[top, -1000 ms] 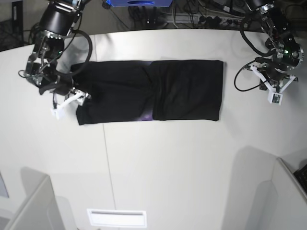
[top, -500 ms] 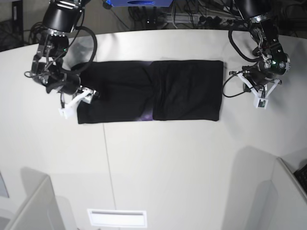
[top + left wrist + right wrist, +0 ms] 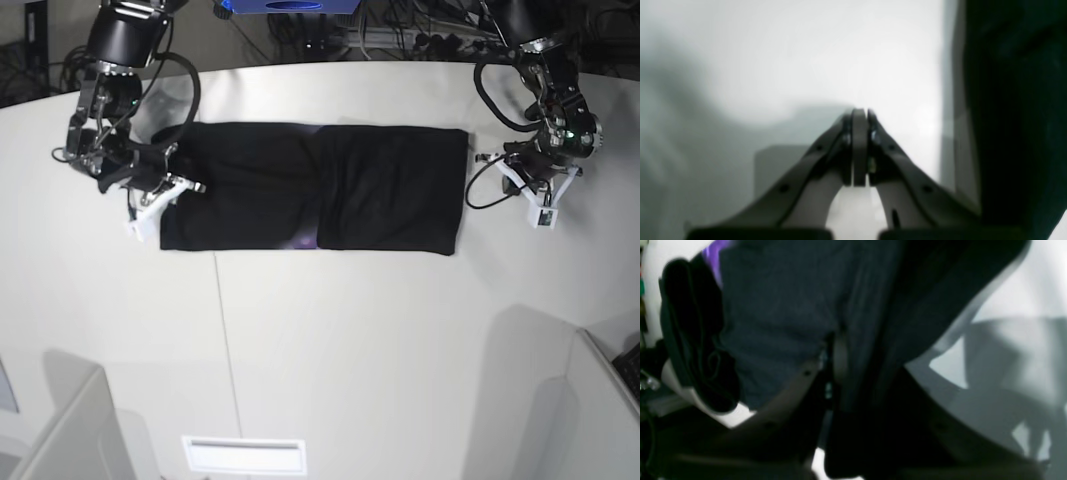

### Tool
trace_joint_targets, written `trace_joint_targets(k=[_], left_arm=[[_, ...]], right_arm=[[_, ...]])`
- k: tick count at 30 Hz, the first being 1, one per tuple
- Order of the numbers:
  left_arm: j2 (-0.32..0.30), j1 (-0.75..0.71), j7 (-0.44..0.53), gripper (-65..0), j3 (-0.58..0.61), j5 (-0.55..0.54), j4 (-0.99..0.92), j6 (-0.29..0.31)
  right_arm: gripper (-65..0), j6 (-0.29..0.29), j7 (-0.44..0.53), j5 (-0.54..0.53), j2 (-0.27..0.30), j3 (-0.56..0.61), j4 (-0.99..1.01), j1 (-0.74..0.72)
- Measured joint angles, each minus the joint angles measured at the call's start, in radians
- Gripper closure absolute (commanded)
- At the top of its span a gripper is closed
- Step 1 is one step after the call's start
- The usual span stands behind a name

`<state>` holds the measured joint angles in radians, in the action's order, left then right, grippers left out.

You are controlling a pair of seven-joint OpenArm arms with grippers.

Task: Fold the T-shirt properly
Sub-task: 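Grasp the bundle end with the right gripper and fold it over toward the left gripper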

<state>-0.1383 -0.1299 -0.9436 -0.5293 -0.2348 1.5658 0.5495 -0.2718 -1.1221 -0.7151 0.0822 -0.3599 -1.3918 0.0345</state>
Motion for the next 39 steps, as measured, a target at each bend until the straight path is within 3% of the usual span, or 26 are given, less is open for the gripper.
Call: trace_joint_targets(k=[6,12,17,26,35,39], left_arm=[[-0.003,0.000,0.040,0.0,0.094,-0.002,-0.003,0.000],[0.004,-0.014,0.057,0.0,0.119,-0.014,0.005,0.000],[0.005,-0.014,0.057,0.0,0.119,-0.015,0.005,0.001],[0.025,-0.048,0.024,0.0,0.170,-0.003,0.077,-0.026],[0.019,-0.051,0.017,0.0,0.170,-0.002,0.078,-0.027],[0.019,-0.051,0.017,0.0,0.170,-0.002,0.078,-0.027]], right_arm=[[0.0,0.000,0.029,-0.002,0.008,0.005,0.004,-0.007],[0.0,0.028,-0.005,0.095,0.023,0.076,-0.169,0.028],[0.0,0.146,0.004,0.080,0.016,0.200,-0.301,0.027],[0.0,0.211,0.003,0.086,0.009,0.341,-0.384,0.022],[0.0,0.212,0.005,0.083,-0.090,0.373,-0.467,0.021],[0.0,0.212,0.016,0.087,-0.108,0.461,-0.467,0.015]])
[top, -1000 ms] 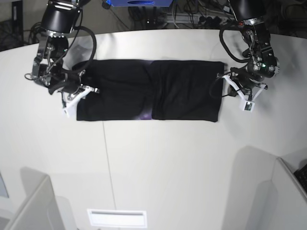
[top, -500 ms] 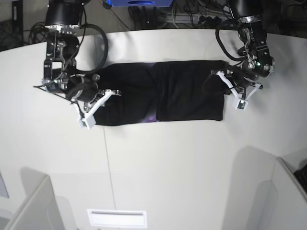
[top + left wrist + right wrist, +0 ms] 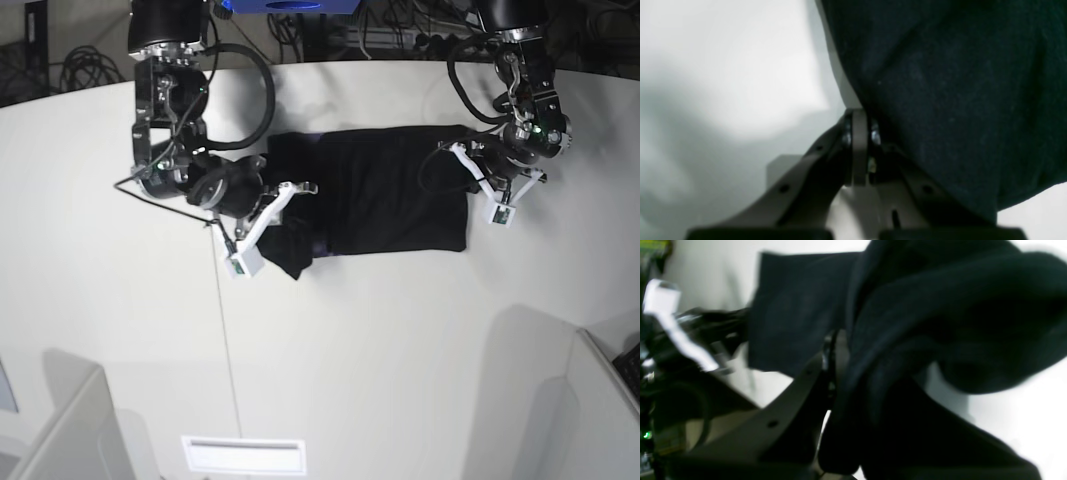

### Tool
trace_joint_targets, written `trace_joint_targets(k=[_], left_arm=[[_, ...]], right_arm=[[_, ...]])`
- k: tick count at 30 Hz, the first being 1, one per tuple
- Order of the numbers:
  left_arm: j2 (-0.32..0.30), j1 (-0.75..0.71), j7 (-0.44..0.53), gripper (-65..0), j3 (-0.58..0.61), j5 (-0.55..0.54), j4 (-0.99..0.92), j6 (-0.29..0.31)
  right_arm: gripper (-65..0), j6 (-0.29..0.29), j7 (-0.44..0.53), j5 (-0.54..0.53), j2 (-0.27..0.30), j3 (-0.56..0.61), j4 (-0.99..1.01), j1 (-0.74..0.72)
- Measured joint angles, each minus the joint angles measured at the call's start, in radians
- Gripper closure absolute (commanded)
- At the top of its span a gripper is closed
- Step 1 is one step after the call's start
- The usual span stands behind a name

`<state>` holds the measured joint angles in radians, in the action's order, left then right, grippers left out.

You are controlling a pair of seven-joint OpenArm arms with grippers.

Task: Fold the T-shirt properly
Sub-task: 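Grasp the bundle end with the right gripper and fold it over toward the left gripper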

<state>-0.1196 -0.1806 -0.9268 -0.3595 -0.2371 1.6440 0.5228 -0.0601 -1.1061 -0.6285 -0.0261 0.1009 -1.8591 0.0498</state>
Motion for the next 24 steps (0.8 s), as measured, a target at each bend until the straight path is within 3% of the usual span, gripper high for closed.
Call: trace_joint_targets(k=[2,8,20,24], left_arm=[[0.000,0.003,-0.023,0.0,-0.001,-0.004,0.002,0.000],[-0.002,-0.004,-0.079,0.0,-0.002,0.004,0.037,0.000],[-0.003,-0.005,-0.084,0.0,-0.002,0.008,0.042,0.000],[-0.003,-0.005,-0.084,0.0,-0.002,0.008,0.042,0.000]], right_arm=[[0.0,0.000,0.045,-0.003,-0.018,0.034,0.000,-0.003],[0.0,0.000,0.048,-0.003,-0.035,0.069,-0.001,-0.020],[0.0,0.000,0.044,0.001,-0.049,0.069,-0.052,-0.016],[0.0,0.001,0.048,0.002,-0.048,0.150,-0.050,-0.018]])
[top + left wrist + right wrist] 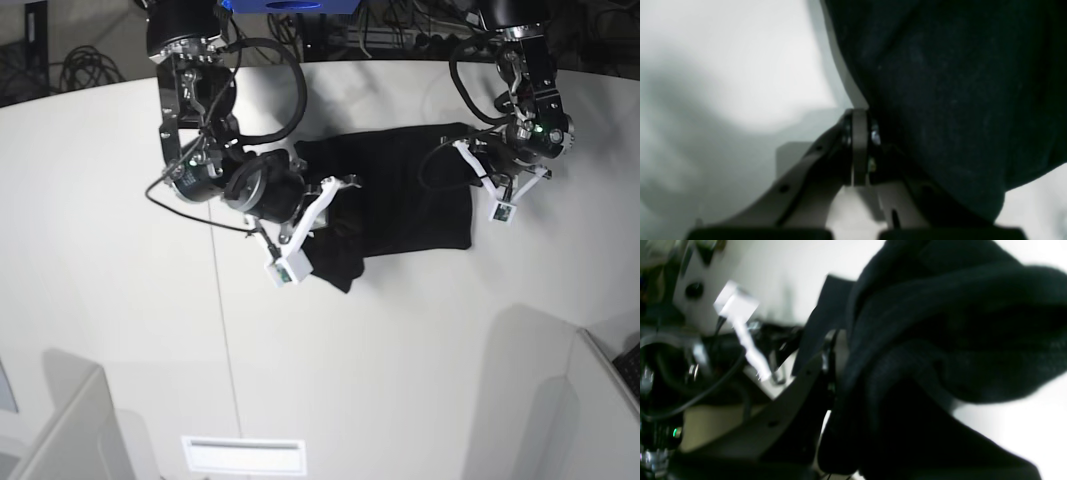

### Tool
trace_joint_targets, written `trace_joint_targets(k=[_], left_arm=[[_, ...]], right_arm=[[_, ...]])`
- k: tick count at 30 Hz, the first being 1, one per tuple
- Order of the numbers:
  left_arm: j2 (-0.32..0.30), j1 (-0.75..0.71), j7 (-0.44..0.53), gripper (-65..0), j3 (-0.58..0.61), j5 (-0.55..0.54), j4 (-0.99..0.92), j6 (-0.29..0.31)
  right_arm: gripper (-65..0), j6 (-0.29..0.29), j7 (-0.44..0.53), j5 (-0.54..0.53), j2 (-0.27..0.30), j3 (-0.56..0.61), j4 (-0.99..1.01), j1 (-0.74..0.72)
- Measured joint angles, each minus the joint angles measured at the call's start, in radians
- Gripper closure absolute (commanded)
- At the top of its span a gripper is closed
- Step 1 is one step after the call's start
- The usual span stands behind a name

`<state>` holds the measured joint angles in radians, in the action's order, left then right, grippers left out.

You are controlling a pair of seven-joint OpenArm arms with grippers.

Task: Fold the T-shirt properly
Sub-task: 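Grasp the bundle end with the right gripper and fold it over toward the left gripper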

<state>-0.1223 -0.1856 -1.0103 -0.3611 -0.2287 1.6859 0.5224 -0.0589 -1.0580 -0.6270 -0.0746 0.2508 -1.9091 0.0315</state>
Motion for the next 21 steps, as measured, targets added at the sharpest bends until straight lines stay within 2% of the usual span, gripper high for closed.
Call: trace_joint_targets(k=[3,5,9,21], left_arm=[[0.000,0.000,0.000,0.0,0.000,0.000,0.000,0.000],[0.000,0.000,0.000,0.0,0.000,0.003,0.000,0.000],[0.000,0.000,0.000,0.0,0.000,0.003,0.001,0.000],[0.000,-0.014,0.004,0.0,-0.009,-0.002,0.006,0.000]], right_arm=[[0.0,0.000,0.001,-0.001,-0.010,0.053,0.001,0.000],[0.0,0.000,0.045,-0.006,-0.017,0.073,0.023,-0.003],[0.0,0.079,0.082,0.003,-0.008,0.144,0.091,-0.016],[0.0,0.082,0.231,-0.005,-0.012,0.294,0.285,-0.100]])
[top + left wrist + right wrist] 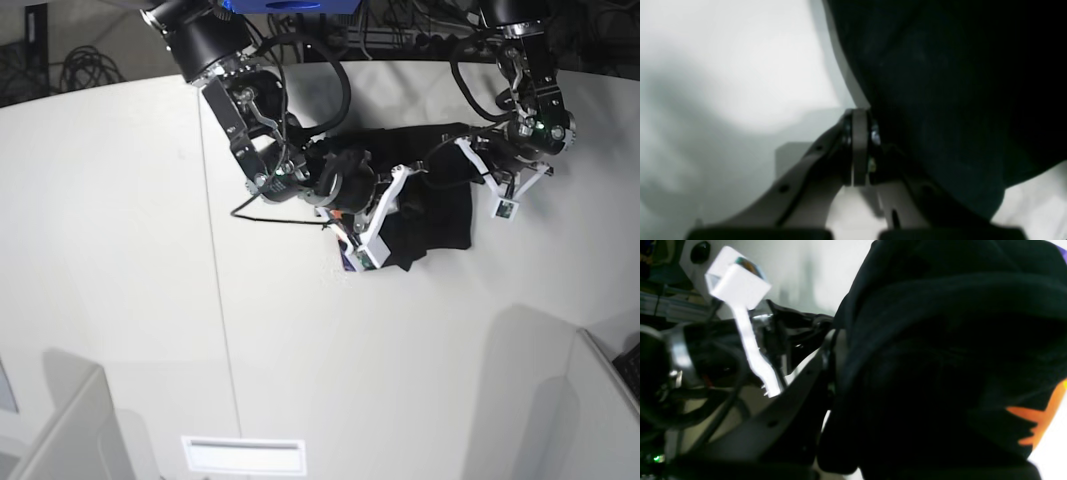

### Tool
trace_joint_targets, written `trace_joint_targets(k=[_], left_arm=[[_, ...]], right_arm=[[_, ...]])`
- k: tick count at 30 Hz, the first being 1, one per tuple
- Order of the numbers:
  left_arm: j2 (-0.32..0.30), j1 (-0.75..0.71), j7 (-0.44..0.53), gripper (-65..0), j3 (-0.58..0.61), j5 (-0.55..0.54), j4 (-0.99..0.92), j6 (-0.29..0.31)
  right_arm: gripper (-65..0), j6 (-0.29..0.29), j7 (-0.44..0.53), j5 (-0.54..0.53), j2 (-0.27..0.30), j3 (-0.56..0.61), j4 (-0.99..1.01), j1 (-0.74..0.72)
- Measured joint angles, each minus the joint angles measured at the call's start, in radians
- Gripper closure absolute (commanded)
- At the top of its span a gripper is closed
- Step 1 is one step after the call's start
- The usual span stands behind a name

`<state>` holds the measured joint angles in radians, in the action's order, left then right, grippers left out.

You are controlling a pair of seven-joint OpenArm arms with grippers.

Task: Fold the T-shirt properly
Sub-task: 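Grasp the bundle end with the right gripper and fold it over toward the left gripper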

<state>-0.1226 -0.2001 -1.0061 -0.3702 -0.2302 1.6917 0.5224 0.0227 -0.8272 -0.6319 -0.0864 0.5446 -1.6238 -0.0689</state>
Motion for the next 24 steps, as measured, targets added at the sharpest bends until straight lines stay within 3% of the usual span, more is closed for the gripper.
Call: trace_joint_targets(k=[7,16,24], left_arm=[[0.000,-0.001,0.000,0.0,0.004,0.000,0.002,0.000],[0.000,0.000,0.000,0.0,0.005,0.000,0.002,0.000],[0.000,-0.003,0.000,0.0,-0.002,0.000,0.002,0.000]], right_arm=[[0.0,0.001,0.091,-0.001,-0.005,0.097,0.119,-0.051],[0.0,0.004,0.137,-0.008,-0.016,0.183,0.233,-0.100],[0.0,0.004,0.202,-0.018,-0.019,0.188,0.309,-0.108]])
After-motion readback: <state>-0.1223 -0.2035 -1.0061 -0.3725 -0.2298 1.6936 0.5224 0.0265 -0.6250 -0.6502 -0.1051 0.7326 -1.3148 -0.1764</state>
